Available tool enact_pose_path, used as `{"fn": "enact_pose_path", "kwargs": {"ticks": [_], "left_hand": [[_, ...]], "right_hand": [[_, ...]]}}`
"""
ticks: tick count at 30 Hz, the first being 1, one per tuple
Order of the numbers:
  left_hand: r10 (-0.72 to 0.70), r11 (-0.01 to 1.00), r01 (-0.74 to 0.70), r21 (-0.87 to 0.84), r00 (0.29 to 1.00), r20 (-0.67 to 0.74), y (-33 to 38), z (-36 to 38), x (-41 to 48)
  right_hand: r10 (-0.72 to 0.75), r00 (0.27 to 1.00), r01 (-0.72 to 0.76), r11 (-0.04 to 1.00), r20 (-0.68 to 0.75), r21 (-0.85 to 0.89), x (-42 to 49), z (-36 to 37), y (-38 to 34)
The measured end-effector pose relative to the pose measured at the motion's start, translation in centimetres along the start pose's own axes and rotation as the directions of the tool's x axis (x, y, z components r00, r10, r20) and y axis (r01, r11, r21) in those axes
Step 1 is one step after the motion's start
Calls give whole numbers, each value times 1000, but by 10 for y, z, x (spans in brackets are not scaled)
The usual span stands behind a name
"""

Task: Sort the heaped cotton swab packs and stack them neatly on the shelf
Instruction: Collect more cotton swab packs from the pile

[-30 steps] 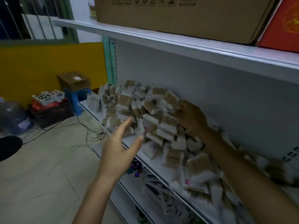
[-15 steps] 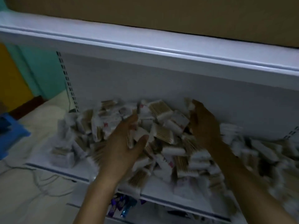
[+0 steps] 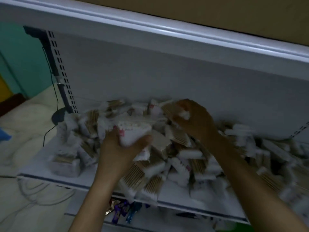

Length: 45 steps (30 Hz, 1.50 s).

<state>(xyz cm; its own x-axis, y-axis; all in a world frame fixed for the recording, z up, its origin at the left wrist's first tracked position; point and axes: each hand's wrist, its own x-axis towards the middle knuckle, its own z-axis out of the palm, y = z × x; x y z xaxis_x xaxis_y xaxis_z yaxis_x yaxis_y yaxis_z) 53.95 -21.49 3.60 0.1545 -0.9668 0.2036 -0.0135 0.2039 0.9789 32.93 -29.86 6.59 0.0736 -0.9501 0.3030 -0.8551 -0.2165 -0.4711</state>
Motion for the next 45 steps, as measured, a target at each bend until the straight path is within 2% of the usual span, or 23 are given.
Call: {"fn": "enact_pose_path", "kwargs": {"ticks": [1, 2, 4, 6, 9, 12, 15, 18, 20, 22, 24, 26, 27, 29, 30, 32, 34, 36, 38, 39, 42, 43, 45], "left_hand": [[-12, 1000, 12, -7, 999, -30, -2, -5, -2], [-25, 1000, 24, -15, 998, -50, -1, -9, -4], [-38, 996, 33, -81, 997, -65, 0, -15, -7], [-40, 989, 32, -145, 998, -57, 3, -20, -11], [50, 994, -46, -101, 998, 36, 9, -30, -19], [116, 990, -131, 46, 962, 246, 10, -38, -24], [159, 925, -268, 268, 916, 367, 8, -37, -28], [147, 927, -294, 234, 856, 495, 15, -23, -32], [96, 952, -252, 173, 784, 613, 13, -17, -33], [2, 987, -110, 121, 747, 665, 8, -14, -34], [-93, 996, 75, 56, 749, 657, 0, -14, -35], [-202, 971, 233, 43, 718, 666, -4, -15, -38], [-222, 964, 263, 41, 712, 666, -3, -14, -39], [-216, 964, 265, 2, 781, 586, -1, -12, -41], [-228, 951, 301, -67, 833, 504, -4, -12, -41], [-302, 866, 407, -292, 889, 343, -11, -14, -40], [-387, 737, 465, -491, 885, 258, -14, -19, -38], [-447, 560, 501, -660, 853, 268, -16, -26, -35], [-440, 419, 485, -768, 848, 296, -18, -32, -34], [-439, 402, 480, -780, 848, 296, -18, -34, -35], [-449, 436, 462, -772, 855, 259, -16, -37, -39], [-443, 448, 450, -772, 862, 246, -15, -38, -41], [-428, 463, 428, -776, 875, 227, -12, -42, -44]], "right_hand": [[27, 993, -10, 989, 112, -150, 6, 10, 6], [37, 988, 2, 966, 148, -258, 11, 19, 9], [14, 998, 10, 934, 65, -357, 18, 32, 12], [-3, 999, -12, 940, -41, -340, 22, 29, 12], [-35, 957, 19, 998, -287, -59, 14, 14, 4], [-7, 926, 144, 931, -377, 336, -17, -5, -23], [21, 959, 121, 871, -282, 476, -64, -15, -40], [-13, 993, 73, 854, -119, 515, -104, -9, -44], [-44, 999, 36, 848, 3, 529, -117, -1, -47], [-62, 997, 27, 806, 39, 591, -119, 3, -52], [-44, 999, 41, 753, -12, 657, -120, 7, -58], [-16, 997, 65, 739, -79, 671, -119, 12, -62], [18, 994, 59, 750, -110, 659, -118, 17, -62], [131, 977, 6, 772, -168, 636, -113, 26, -54], [166, 960, -7, 821, -227, 571, -109, 29, -46], [113, 946, -36, 968, -305, 247, -100, 31, -23], [59, 980, -71, 996, -189, -59, -91, 35, 1], [99, 993, -108, 979, -63, -171, -84, 37, 11], [135, 989, -144, 973, -60, -182, -79, 39, 10], [130, 988, -145, 970, -87, -196, -76, 39, 8], [91, 977, -137, 960, -191, -244, -69, 37, 9], [67, 966, -119, 973, -249, -198, -68, 36, 11], [57, 914, -56, 998, -401, 13, -71, 32, 9]]}}
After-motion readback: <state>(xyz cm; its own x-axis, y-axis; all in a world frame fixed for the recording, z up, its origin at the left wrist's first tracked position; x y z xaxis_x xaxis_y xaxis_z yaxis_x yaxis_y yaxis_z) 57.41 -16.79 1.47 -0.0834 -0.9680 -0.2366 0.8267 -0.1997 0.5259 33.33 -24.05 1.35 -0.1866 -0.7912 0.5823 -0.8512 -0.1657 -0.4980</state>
